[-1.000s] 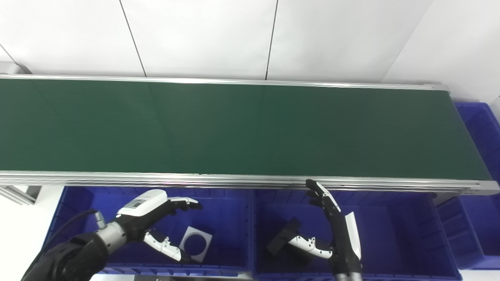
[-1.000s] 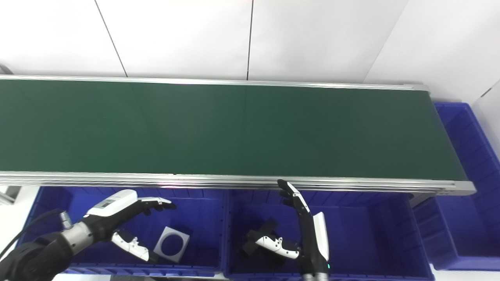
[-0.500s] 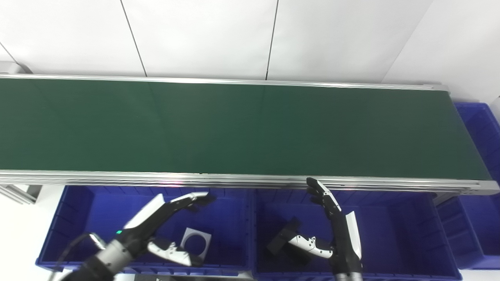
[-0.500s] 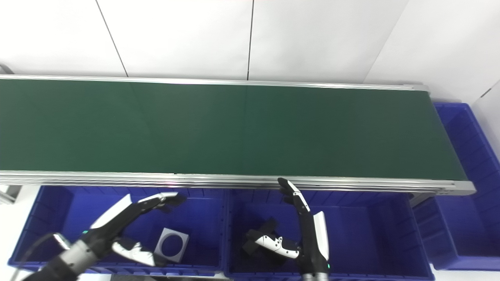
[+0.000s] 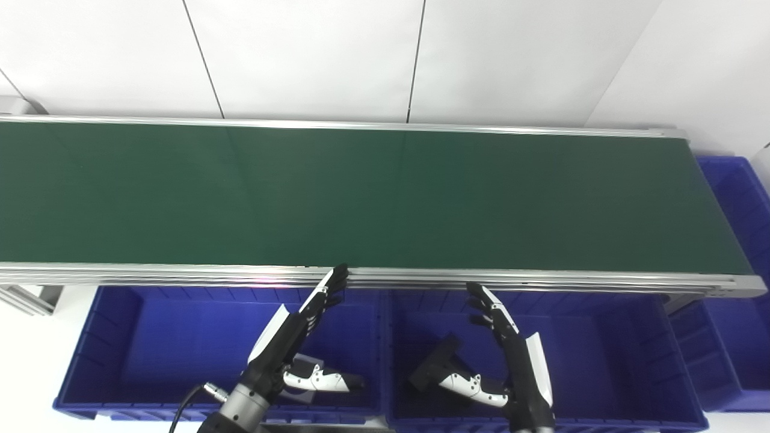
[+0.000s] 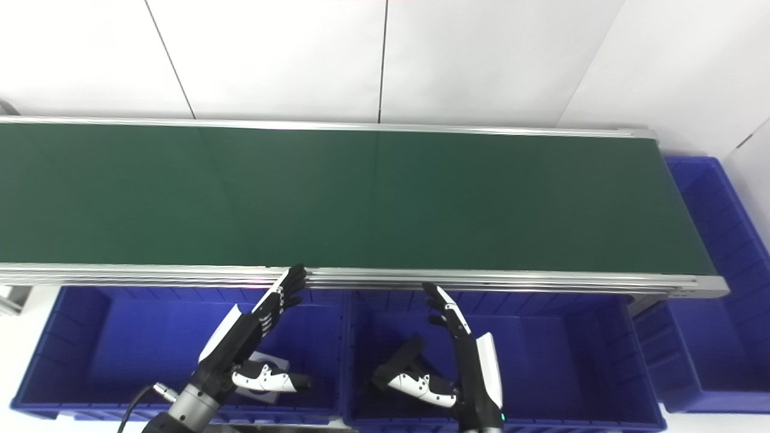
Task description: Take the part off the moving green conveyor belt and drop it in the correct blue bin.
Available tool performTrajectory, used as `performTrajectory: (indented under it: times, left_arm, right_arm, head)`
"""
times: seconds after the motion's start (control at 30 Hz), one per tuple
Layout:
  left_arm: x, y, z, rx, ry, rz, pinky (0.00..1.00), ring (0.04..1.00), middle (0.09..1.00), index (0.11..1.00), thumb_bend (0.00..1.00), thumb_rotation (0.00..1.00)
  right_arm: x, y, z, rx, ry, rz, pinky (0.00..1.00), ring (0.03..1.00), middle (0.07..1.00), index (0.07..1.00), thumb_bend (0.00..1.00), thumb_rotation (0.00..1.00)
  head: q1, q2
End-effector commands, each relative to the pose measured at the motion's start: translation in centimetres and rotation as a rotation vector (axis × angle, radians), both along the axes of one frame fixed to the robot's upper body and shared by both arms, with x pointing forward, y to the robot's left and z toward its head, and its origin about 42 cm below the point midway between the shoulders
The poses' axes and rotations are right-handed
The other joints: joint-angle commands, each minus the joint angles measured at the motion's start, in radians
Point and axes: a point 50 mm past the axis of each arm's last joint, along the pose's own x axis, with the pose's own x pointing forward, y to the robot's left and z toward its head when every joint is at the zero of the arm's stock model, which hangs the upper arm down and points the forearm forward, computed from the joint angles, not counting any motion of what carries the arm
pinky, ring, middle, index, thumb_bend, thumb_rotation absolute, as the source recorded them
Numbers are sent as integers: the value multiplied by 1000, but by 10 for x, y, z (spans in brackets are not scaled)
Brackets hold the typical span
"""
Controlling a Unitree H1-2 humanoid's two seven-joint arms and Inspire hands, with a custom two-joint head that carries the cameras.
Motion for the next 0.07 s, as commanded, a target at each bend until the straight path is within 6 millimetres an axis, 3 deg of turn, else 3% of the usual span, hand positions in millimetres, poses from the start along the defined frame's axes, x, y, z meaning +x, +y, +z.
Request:
performTrajectory:
  times: [0.0, 0.03]
  left_arm:
    - [1, 1, 7, -49, -49, 31, 936, 966, 985, 968, 909, 295]
    - [2, 2, 6, -50, -49, 35, 927, 960, 980, 965, 904, 293]
  right_arm:
    - [1, 0, 8, 14, -38, 19, 734, 836, 886, 877, 882, 370]
    - [1, -1, 8, 12, -34, 21, 738, 837, 886, 878, 883, 370]
  head:
    - [0, 1]
    - [0, 2]
